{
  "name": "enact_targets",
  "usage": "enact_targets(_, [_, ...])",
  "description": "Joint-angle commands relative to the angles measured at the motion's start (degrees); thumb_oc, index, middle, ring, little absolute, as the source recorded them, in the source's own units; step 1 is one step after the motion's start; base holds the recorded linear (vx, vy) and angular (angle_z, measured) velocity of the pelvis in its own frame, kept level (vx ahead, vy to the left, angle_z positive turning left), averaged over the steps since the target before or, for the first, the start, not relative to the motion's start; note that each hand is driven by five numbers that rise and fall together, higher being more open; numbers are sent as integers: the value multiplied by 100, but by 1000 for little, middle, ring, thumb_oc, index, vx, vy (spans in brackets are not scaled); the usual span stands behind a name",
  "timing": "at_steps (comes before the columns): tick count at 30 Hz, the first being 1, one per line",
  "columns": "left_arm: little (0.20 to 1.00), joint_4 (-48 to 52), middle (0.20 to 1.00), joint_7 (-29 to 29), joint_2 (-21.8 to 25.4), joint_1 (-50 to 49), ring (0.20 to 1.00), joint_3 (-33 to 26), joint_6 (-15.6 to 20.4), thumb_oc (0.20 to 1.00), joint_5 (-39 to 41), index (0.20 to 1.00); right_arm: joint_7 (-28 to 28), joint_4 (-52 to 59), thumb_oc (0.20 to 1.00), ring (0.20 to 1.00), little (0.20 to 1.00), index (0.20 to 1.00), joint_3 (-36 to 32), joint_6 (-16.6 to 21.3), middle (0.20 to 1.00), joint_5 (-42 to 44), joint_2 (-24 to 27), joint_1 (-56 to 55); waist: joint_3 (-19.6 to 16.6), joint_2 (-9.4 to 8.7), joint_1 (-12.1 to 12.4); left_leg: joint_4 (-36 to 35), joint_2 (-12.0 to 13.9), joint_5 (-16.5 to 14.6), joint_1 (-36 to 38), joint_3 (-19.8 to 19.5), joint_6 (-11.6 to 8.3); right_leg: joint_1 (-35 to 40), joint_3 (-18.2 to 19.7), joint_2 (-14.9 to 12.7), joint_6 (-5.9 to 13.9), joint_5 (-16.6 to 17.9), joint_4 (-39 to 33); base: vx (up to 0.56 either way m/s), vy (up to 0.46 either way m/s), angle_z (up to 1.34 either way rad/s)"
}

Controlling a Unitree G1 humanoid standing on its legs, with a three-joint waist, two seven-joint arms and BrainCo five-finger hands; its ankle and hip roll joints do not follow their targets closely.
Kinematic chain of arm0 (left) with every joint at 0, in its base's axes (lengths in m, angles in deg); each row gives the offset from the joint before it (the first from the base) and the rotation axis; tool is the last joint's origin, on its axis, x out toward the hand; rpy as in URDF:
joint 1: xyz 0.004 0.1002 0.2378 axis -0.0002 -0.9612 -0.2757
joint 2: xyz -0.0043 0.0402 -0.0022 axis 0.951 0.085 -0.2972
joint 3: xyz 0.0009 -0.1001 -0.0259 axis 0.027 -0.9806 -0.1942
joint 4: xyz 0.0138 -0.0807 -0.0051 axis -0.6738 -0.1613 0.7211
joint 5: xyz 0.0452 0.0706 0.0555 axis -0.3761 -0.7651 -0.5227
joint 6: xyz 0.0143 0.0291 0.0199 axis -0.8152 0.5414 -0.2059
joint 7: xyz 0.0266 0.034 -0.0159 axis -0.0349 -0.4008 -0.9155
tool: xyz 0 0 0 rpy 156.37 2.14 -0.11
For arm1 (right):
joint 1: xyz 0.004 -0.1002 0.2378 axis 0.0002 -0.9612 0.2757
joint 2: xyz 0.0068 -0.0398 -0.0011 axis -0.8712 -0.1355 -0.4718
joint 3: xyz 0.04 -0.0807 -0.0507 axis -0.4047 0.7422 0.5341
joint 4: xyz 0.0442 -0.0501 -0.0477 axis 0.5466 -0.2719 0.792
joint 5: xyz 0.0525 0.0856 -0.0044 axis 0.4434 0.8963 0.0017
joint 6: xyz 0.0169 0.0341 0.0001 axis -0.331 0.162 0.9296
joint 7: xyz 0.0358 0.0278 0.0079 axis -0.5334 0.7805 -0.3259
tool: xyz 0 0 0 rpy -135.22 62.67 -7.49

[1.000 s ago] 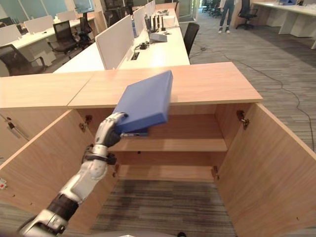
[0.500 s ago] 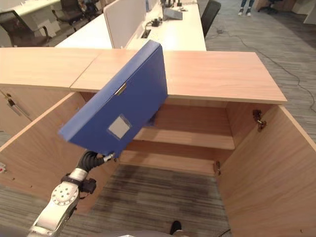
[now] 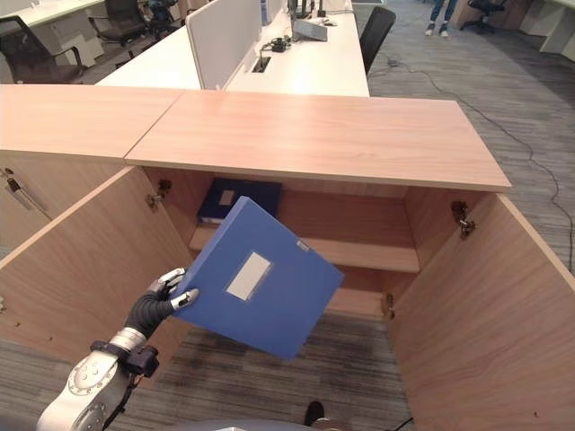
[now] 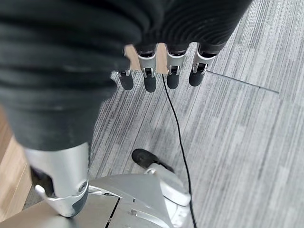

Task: Put the empty folder in the office cabinet

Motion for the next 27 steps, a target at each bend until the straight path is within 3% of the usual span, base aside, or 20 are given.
enact_targets(1, [200, 636, 200, -59, 61, 61, 200, -96, 333, 200, 298, 200, 43, -410, 1000, 1000, 1000, 1000, 282, 18, 1000, -12, -147, 291, -68, -239, -43, 15, -190, -95, -315, -270, 40, 468, -98, -340, 556, -390, 42, 0, 0, 0])
enact_targets(14, [200, 411, 200, -81, 81, 21, 200, -77, 238, 200, -94, 200, 50, 0, 1000, 1000, 1000, 1000, 331, 67, 1000, 249, -177, 360, -62, -243, -29, 15, -188, -114, -295, -281, 42, 495, -101, -330, 547, -420, 42, 0, 0, 0])
enact_targets(20, [200, 299, 200, -177, 101, -322, 200, -355, 262, 200, -380, 200, 105, 1903, 1000, 1000, 1000, 1000, 96, 234, 1000, 852, 230, 108, -30, -237, -52, 15, -183, -121, -290, -247, 39, 478, -70, -336, 554, -421, 42, -1, 1, -1])
enact_targets(27, [200, -19, 200, -187, 81, -376, 200, -628, 360, 200, -1143, 200, 136, 4982, 1000, 1000, 1000, 1000, -848, 502, 1000, 1099, 1014, -566, -53, -222, -167, 15, -185, -160, -273, -209, 42, 465, -83, -347, 570, -445, 42, 0, 0, 0])
